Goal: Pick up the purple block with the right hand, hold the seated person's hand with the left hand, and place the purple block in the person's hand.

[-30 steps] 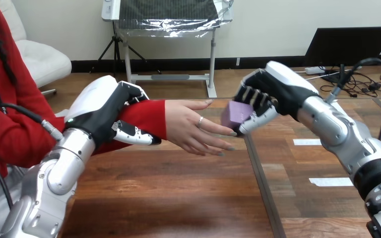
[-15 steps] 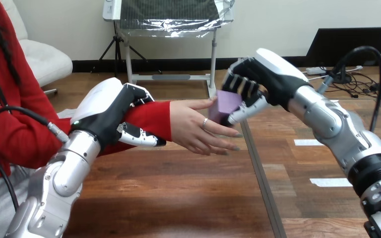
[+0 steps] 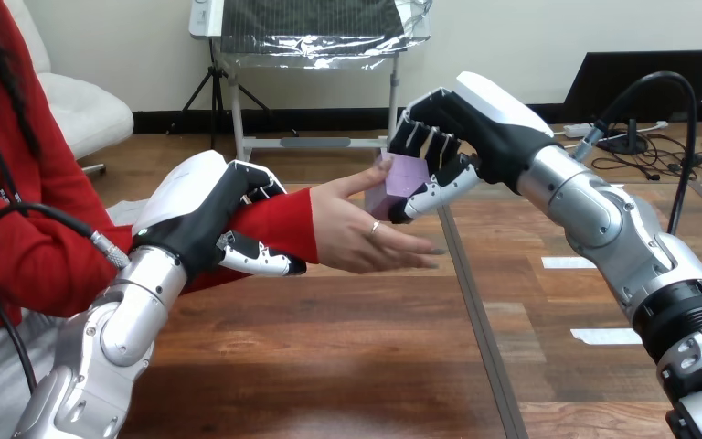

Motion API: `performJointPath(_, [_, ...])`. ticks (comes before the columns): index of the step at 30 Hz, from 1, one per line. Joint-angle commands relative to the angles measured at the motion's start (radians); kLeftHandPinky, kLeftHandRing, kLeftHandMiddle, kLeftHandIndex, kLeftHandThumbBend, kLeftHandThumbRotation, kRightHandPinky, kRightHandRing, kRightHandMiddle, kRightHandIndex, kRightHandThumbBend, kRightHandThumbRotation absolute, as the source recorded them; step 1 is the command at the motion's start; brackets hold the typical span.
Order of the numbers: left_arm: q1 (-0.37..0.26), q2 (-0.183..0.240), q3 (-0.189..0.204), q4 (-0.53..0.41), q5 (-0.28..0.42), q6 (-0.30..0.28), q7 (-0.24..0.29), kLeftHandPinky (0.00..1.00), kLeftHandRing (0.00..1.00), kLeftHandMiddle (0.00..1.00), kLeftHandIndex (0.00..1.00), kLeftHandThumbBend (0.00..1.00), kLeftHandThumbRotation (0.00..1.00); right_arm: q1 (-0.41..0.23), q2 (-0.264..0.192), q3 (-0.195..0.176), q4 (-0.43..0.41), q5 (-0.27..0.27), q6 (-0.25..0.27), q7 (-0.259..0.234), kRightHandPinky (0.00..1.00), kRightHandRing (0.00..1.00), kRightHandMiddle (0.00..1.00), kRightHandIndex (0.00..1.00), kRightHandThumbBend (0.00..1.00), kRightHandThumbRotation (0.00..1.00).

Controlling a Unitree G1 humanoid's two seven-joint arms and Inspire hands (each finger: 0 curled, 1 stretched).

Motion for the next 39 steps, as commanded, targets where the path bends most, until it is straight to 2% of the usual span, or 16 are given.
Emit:
performJointPath(1, [-0.065,-0.015,-0.010,0.017,-0.010,-0.032,0.033,0.37,0.45,0.54,0.52,0.75,0.00,-0.013,0.030,-0.019,-0.066,0.025,-0.028,0.011,0.35,0.38,0.43,0.44,0.76,0.00])
performJointPath(11, [-0.070,-0.022,-0.011,0.023,-0.010,-0.040,0.052,0.40,0.48,0.55,0.53,0.73,0.00,0.000,0.045,-0.011,-0.095,0.025,-0.031,0.021,0.34,0.38,0.43,0.44,0.76,0.00])
performJointPath(15, [-0.074,-0.021,-0.012,0.042,-0.007,-0.072,0.076,0.40,0.48,0.55,0.53,0.73,0.00,0.006,0.049,-0.008,-0.108,0.023,-0.019,0.030,0.34,0.38,0.44,0.44,0.75,0.00])
performJointPath(21, [-0.079,-0.023,-0.013,0.054,-0.004,-0.088,0.098,0.40,0.48,0.54,0.54,0.75,0.00,0.016,0.058,-0.007,-0.121,0.025,-0.026,0.041,0.34,0.38,0.44,0.44,0.75,0.00])
performJointPath(27, [-0.083,-0.026,-0.007,0.062,0.002,-0.100,0.136,0.40,0.48,0.54,0.54,0.76,0.00,0.024,0.066,-0.006,-0.126,0.025,-0.017,0.058,0.34,0.39,0.44,0.45,0.73,0.00])
performJointPath(39, [-0.088,-0.020,-0.003,0.064,0.009,-0.111,0.161,0.43,0.50,0.56,0.55,0.73,0.00,0.029,0.064,-0.004,-0.121,0.017,-0.019,0.071,0.32,0.37,0.43,0.45,0.73,0.00])
